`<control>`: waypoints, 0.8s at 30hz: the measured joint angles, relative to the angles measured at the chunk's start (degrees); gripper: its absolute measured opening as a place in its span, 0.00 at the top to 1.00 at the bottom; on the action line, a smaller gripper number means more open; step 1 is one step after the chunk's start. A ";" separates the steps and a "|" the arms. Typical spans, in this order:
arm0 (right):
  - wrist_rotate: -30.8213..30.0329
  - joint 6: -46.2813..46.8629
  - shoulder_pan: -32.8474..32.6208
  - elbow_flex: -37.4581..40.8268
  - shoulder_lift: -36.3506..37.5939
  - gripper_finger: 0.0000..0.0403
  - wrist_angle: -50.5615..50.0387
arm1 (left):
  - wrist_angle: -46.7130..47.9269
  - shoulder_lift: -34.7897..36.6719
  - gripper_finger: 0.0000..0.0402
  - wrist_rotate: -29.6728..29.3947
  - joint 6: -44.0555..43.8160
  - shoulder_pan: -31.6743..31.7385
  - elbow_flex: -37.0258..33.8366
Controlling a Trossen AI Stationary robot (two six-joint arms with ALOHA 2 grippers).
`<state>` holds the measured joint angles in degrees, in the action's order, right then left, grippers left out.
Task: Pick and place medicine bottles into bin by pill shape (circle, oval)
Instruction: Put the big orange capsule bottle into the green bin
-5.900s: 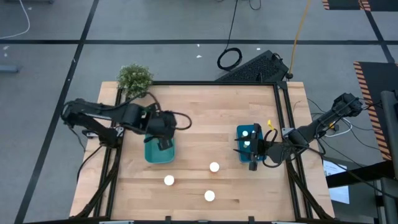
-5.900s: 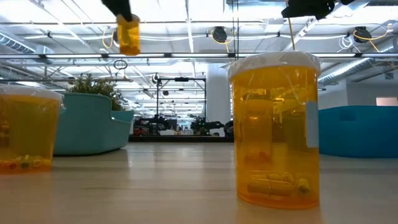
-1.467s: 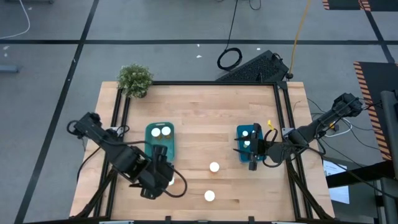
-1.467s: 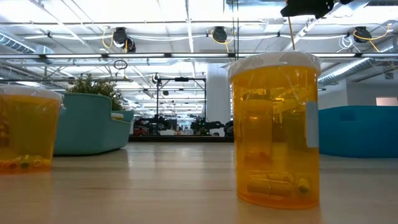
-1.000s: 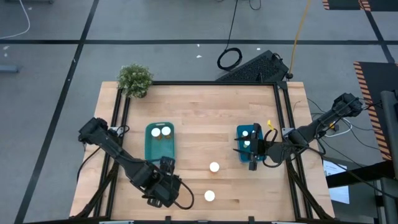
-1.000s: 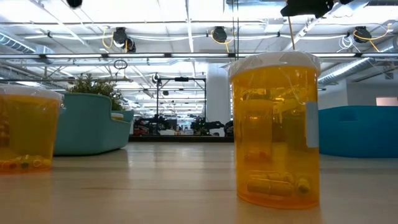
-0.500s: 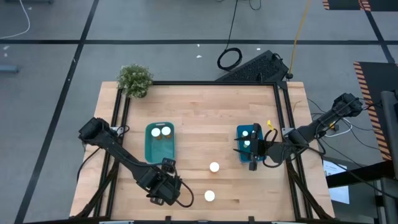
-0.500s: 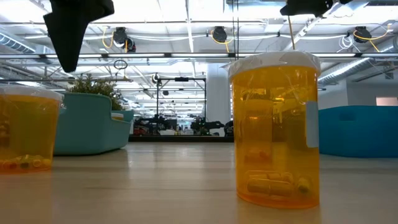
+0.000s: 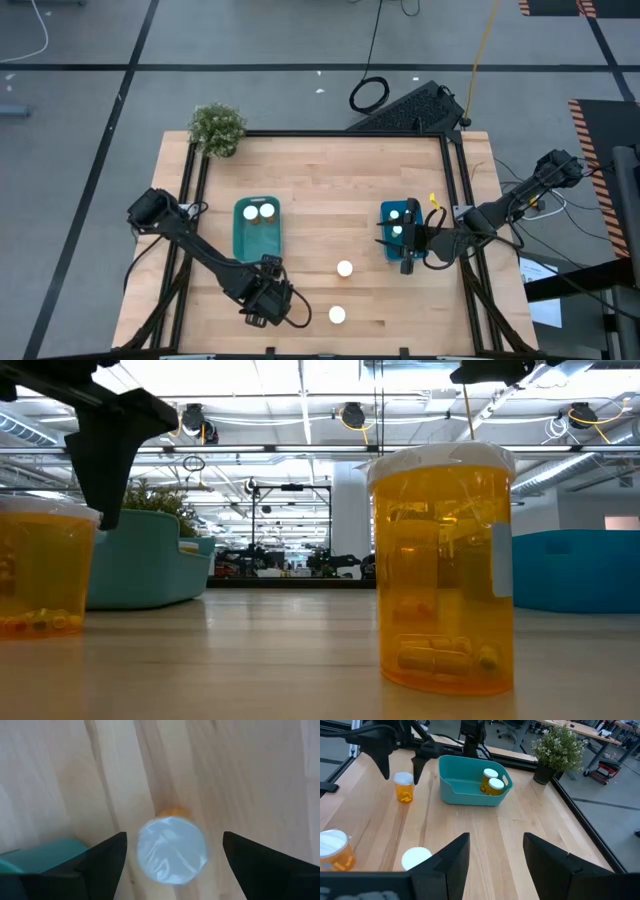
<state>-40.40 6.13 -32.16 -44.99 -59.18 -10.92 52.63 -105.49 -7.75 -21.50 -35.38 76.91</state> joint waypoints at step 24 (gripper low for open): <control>0.00 0.00 0.00 0.00 0.02 0.55 0.00 | -2.31 0.07 0.42 0.40 0.36 0.11 -1.67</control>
<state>-40.40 6.13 -32.16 -44.99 -59.16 -10.92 50.32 -105.43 -7.35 -21.14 -35.27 75.24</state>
